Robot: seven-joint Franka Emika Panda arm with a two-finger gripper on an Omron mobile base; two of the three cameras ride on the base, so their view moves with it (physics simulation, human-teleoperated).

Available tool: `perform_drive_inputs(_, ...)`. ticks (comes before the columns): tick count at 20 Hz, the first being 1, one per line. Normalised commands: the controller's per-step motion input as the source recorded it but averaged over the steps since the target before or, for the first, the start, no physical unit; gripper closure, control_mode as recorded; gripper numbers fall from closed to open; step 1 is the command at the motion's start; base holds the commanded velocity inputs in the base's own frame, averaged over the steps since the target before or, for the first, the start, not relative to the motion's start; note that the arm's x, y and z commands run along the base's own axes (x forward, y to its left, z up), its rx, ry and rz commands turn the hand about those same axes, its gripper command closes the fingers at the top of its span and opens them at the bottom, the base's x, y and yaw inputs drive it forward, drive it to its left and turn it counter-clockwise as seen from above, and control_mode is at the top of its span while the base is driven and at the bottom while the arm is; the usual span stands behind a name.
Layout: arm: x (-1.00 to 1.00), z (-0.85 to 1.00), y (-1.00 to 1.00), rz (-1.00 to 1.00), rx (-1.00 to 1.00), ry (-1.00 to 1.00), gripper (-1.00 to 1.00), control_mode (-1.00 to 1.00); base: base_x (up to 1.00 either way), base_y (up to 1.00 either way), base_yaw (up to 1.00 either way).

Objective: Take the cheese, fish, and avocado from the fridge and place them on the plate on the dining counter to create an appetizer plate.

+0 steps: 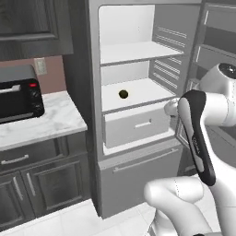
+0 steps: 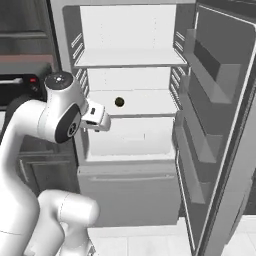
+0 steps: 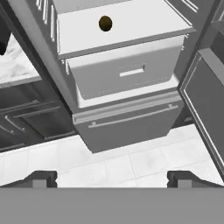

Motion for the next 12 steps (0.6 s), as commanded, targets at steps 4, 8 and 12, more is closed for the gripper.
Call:
perform_drive_inputs(4, 0.0, 0.0, 0.0, 0.0, 0.0, 0.0, -1.0, 1.0, 0.8, 0.05, 0.0)
perform_drive_inputs(8, 0.0, 0.0, 0.0, 0.0, 0.0, 0.0, -1.0, 1.0, 0.89, -0.19, 0.23)
perform_drive_inputs(12, 0.0, 0.0, 0.0, 0.0, 0.0, 0.0, -1.0, 1.0, 0.51, -0.43, 0.27)
